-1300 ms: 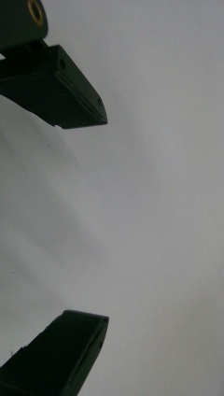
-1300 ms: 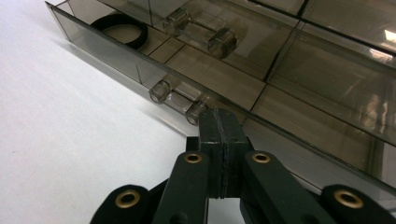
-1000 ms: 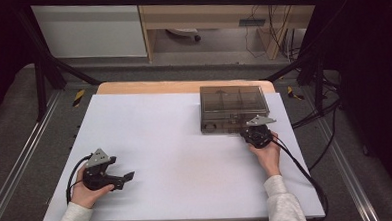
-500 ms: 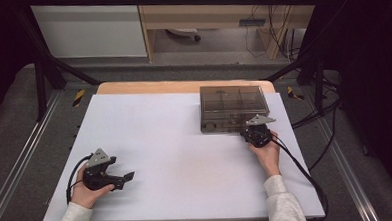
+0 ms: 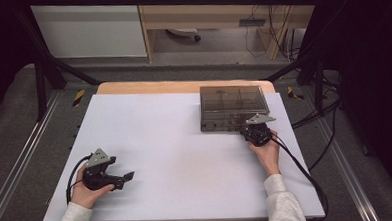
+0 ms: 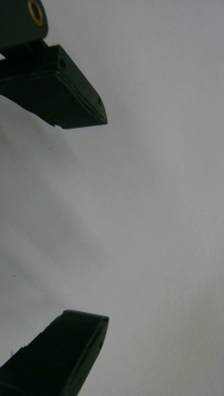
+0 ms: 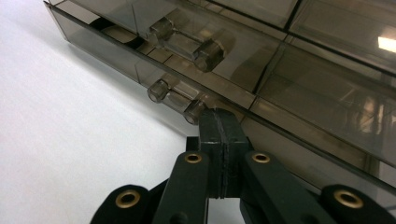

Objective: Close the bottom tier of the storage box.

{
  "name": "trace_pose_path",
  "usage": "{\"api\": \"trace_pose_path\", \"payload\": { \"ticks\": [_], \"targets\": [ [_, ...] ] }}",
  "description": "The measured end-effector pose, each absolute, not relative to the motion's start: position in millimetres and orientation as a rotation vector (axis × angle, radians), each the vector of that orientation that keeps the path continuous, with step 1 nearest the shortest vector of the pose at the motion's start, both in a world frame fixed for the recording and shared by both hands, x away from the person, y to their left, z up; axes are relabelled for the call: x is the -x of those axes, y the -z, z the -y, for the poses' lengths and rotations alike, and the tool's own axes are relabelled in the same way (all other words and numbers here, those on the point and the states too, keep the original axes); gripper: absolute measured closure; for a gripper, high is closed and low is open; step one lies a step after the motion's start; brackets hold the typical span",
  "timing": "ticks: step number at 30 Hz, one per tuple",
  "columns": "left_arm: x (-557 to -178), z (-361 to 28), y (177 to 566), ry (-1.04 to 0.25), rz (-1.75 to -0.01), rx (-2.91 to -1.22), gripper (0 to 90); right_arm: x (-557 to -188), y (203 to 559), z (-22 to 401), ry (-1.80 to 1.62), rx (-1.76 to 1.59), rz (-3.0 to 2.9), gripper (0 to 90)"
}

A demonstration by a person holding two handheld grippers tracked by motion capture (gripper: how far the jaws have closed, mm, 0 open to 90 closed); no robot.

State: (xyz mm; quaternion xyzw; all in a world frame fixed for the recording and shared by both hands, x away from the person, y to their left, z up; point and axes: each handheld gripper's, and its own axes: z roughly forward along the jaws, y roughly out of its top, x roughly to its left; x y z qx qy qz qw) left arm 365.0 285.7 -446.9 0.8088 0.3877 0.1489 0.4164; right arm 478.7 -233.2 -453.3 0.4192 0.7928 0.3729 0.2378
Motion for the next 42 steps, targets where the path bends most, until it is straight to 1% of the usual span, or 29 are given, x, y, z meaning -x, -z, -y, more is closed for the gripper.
{"api": "trace_pose_path", "payload": {
  "ticks": [33,42],
  "targets": [
    [-365,-286,447,-0.374,-0.972,-2.031,4.2,-483,454,230,-1.017,-1.144,-2.151,90.0],
    [-365,-285,446,-0.377,-0.97,-2.031,4.2,-472,446,233,-1.036,-1.138,-2.157,85.5]
  ]
}}
